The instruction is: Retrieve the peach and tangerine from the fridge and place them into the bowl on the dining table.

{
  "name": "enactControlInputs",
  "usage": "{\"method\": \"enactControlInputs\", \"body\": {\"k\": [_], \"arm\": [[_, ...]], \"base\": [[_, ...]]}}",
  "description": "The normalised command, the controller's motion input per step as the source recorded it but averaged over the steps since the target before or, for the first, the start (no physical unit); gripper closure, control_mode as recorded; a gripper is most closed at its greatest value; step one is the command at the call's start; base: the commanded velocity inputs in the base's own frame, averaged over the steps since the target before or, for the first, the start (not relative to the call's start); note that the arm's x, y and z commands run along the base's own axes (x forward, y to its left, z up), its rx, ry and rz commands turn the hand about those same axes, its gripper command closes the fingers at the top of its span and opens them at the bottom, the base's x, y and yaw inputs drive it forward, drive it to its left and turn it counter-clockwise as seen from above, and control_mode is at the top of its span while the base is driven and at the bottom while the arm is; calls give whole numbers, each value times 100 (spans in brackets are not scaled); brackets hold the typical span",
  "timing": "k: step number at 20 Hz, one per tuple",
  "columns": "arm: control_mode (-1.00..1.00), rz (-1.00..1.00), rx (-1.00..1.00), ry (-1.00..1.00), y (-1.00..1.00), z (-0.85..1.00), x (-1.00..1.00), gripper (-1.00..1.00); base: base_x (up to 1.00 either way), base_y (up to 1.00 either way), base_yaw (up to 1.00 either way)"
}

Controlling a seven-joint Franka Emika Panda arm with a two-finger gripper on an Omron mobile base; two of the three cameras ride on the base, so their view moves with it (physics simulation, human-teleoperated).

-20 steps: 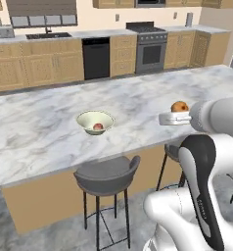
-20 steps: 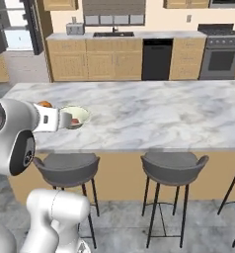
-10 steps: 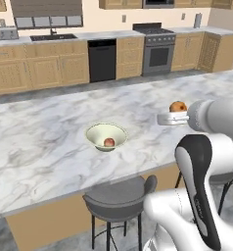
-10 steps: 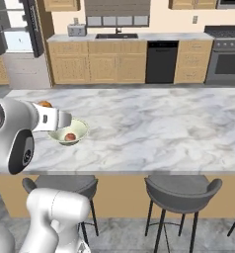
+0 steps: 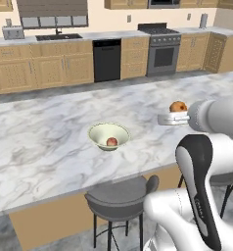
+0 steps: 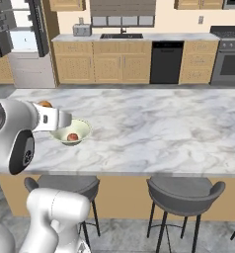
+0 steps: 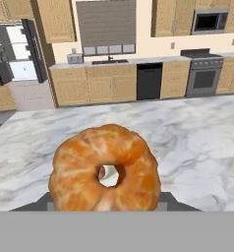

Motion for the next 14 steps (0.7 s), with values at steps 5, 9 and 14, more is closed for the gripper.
{"method": "enactControlInputs", "body": {"k": [5, 9, 14], "arm": [[-100, 10, 0, 0, 5, -7, 19, 100], [-100, 10, 0, 1, 16, -21, 16, 100], [-100, 8, 0, 5, 32, -27, 15, 100]], "base": [[0, 0, 0], [0, 0, 0], [0, 0, 0]]}}
